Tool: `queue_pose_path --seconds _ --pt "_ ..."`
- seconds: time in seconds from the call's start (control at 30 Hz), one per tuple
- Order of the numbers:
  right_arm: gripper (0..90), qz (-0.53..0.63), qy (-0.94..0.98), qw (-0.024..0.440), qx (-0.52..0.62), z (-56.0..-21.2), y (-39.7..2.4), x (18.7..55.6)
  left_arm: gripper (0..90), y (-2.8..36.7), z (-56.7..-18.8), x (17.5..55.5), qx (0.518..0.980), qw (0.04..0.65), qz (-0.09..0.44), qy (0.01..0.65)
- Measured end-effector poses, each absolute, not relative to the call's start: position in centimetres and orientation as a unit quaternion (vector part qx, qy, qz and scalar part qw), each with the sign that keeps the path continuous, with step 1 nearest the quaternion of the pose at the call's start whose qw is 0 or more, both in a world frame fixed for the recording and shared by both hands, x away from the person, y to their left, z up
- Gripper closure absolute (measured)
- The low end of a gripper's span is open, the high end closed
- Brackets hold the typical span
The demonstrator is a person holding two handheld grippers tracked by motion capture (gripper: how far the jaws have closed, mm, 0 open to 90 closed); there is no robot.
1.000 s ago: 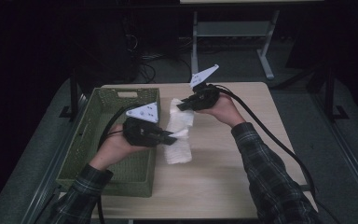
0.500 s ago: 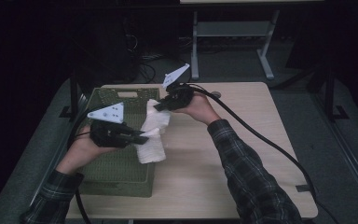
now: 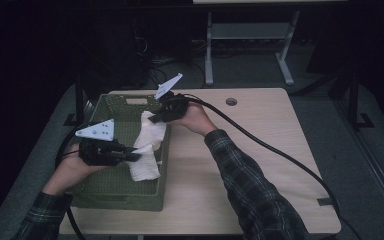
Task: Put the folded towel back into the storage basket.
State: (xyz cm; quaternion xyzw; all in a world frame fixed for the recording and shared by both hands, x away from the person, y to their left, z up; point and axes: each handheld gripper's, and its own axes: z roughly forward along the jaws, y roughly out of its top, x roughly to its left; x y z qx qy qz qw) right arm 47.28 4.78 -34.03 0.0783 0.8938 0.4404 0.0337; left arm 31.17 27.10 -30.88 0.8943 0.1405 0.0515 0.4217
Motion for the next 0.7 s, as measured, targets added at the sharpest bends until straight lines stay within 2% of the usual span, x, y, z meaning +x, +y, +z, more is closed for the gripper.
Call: queue_pose_path --seconds 0.23,0.27,0.37,0.43,0.57,0.7 --pt "80.1 0.442 0.893 0.026 0.077 -35.2 5.8 47.5 79.2 27.9 -31.9 31.1 0.895 0.418 0.045 0.150" --pt "80.2 0.441 0.894 0.025 0.078 -35.3 5.9 47.5 77.6 27.9 -32.2 31.2 0.895 0.419 0.043 0.148" --pt "80.2 0.434 0.897 0.031 0.080 -35.7 6.0 47.7 58.9 27.8 -32.6 31.4 0.889 0.429 0.047 0.155" --pt "80.2 0.435 0.896 0.028 0.082 -35.9 6.0 48.0 52.3 27.7 -32.7 31.5 0.887 0.430 0.053 0.157" --pt "80.2 0.435 0.896 0.029 0.082 -36.3 6.1 48.5 47.1 27.7 -32.9 31.8 0.880 0.441 0.056 0.166" --pt "80.2 0.436 0.896 0.028 0.083 -36.5 6.5 49.0 46.4 27.4 -32.9 32.0 0.878 0.445 0.056 0.167"
